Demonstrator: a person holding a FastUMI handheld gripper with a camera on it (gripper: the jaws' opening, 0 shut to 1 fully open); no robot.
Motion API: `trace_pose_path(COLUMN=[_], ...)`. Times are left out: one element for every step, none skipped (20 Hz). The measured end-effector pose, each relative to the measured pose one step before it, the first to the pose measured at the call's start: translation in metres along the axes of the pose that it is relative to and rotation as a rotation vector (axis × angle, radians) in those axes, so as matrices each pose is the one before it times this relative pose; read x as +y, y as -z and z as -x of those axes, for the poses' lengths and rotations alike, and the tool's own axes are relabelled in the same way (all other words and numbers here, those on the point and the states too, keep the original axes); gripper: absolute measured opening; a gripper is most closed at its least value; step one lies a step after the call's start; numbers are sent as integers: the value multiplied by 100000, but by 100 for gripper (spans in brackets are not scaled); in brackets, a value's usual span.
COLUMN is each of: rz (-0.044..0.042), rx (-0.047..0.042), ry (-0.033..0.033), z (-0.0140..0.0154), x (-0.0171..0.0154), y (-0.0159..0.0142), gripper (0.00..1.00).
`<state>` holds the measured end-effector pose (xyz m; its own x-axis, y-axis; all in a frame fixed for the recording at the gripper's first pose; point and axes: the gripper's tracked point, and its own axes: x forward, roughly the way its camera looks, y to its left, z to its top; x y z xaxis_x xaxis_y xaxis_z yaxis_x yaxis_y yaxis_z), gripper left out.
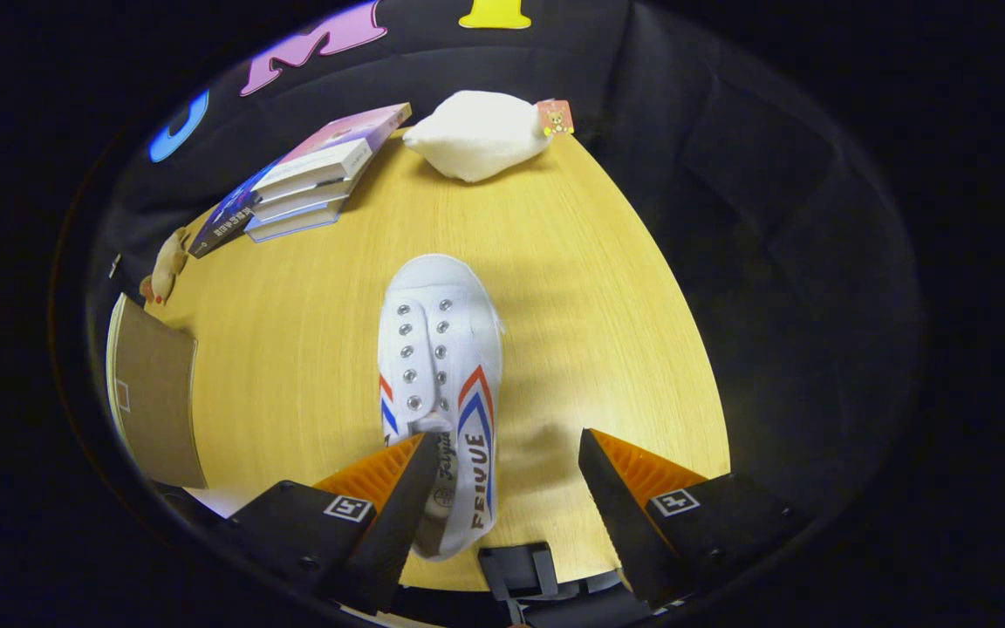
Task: Open the storage box then place both shoes into the box .Put the left shoe in first, then the right shoe, with the right side of both shoes facing outward in a uniform manner.
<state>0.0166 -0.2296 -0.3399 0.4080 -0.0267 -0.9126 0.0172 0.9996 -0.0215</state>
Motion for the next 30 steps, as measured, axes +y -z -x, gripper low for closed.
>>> trace_pose_path(rz=[-428, 94, 260, -1064, -2165, -2828, -940, 677, 1450, -568, -1640, 219, -384, -886, -2122, -2470, -1790, -1748, -1272, -477, -240, 466, 1271, 1653, 1755, 1450, 336, -20, -473, -592], rx=[625, 554, 730, 959, 942, 487, 63, -357, 682, -889, -814, -486, -1051, 365, 314, 217, -664, -1285, -1447, -1389, -1350, -1000, -307, -1028, -1094, -805, -729, -343, -99, -201], ry=[-365, -678, -1426, -2927, -3694, -2000, 112, -221, -1092, -362, -22, -217, -306, -695, -1285, -1669, -1860, -1505, -1858, -1992, -1814, -2139, -2659, -2460, -2041, -2137, -1616, -1830, -1816, -2597], z=[-712, -550, -415, -269, -140, -81, -428, 390, -241, 186, 231, -274, 157, 76, 297, 601, 765, 1014, 1132, 1316, 1271, 1382, 1485, 1232, 1200, 945, 746, 491, 402, 257], x=[-12, 167, 188, 675, 914, 653, 55, -163, -119, -196, -132, -108, -26, 18, 228, 556, 875, 832, 934, 1208, 1156, 1358, 1668, 1751, 1903, 1981, 2062, 2169, 2260, 2429], y=[-112, -43, 136, 67, 123, 11, 63, -33, 110, -104, -247, 21, -279, 205, 55, -68, -53, -323, -324, -419, -369, -354, -267, -447, -385, -282, -223, -98, 29, 154], gripper=[99, 99, 98, 93, 76, 67, 39, 39, 37, 37, 25, 17, 12, 8, 8, 8, 8, 8, 8, 8, 8, 8, 8, 7, 7, 7, 7, 7, 8, 7])
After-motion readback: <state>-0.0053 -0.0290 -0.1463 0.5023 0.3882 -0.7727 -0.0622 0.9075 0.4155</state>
